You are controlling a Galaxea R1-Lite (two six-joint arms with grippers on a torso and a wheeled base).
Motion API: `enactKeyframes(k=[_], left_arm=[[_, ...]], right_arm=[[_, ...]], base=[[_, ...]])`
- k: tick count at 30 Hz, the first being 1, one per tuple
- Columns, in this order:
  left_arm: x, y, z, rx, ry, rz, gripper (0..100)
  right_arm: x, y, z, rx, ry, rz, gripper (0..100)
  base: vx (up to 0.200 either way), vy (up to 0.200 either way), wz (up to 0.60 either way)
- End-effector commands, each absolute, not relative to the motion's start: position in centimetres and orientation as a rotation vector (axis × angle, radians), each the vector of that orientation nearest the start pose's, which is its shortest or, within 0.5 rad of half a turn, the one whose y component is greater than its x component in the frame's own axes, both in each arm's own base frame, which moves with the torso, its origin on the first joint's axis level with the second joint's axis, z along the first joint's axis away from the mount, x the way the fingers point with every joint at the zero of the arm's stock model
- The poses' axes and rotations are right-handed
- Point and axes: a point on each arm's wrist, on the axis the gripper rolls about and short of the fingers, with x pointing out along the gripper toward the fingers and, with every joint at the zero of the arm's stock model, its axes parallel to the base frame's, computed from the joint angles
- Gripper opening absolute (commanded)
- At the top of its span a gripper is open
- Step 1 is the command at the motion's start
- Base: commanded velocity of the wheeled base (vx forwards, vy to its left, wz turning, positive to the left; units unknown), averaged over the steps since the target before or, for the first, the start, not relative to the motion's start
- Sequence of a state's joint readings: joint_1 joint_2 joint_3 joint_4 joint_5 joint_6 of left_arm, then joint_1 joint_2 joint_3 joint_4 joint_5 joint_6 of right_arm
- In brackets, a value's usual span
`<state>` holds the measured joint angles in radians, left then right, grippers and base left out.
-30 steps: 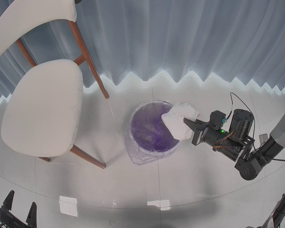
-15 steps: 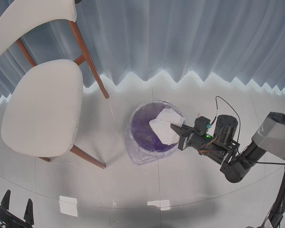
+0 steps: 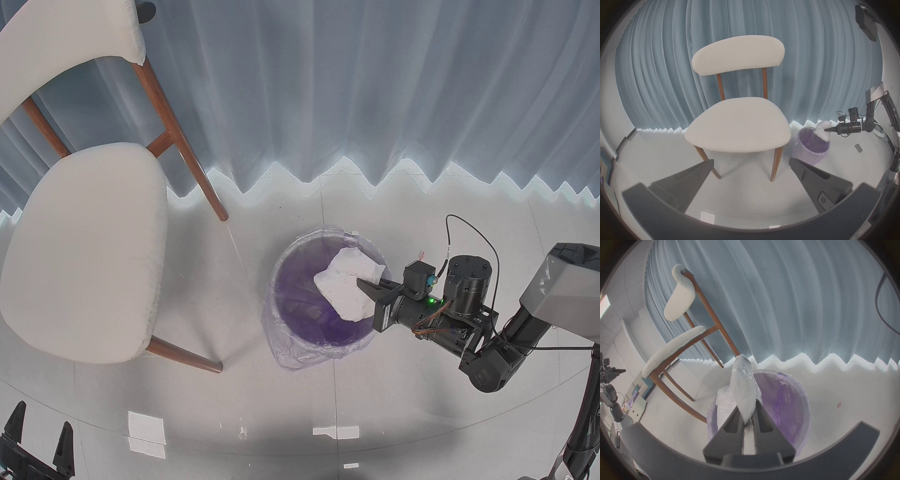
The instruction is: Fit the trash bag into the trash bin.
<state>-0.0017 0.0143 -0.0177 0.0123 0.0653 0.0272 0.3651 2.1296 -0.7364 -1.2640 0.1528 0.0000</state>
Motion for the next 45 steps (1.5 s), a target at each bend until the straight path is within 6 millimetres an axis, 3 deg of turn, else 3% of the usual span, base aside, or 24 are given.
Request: enactKeyframes(k=[1, 16, 29, 45], left_arm=[[-2.3, 0.1, 7.6, 0.026, 0.002, 0.063, 100], [-2.3, 0.2, 7.6, 0.029, -0.005, 0.068, 100], [-2.3, 0.2, 7.6, 0.018, -0.006, 0.066, 100], [-2.3, 0.2, 7.6, -0.008, -0.008, 0.066, 100]], right_arm=[[34.2, 13.2, 7.3, -0.027, 0.156, 0.514, 0], [34.6, 13.5, 4.5, -0.059, 0.227, 0.516, 0], [34.7, 13.5, 3.7, -0.059, 0.246, 0.517, 0], [34.7, 13.9, 0.5, -0.075, 0.321, 0.526, 0]], base=[[0.000, 0.000, 0.00], [0.000, 0.000, 0.00], [0.200, 0.000, 0.00], [0.000, 0.000, 0.00]])
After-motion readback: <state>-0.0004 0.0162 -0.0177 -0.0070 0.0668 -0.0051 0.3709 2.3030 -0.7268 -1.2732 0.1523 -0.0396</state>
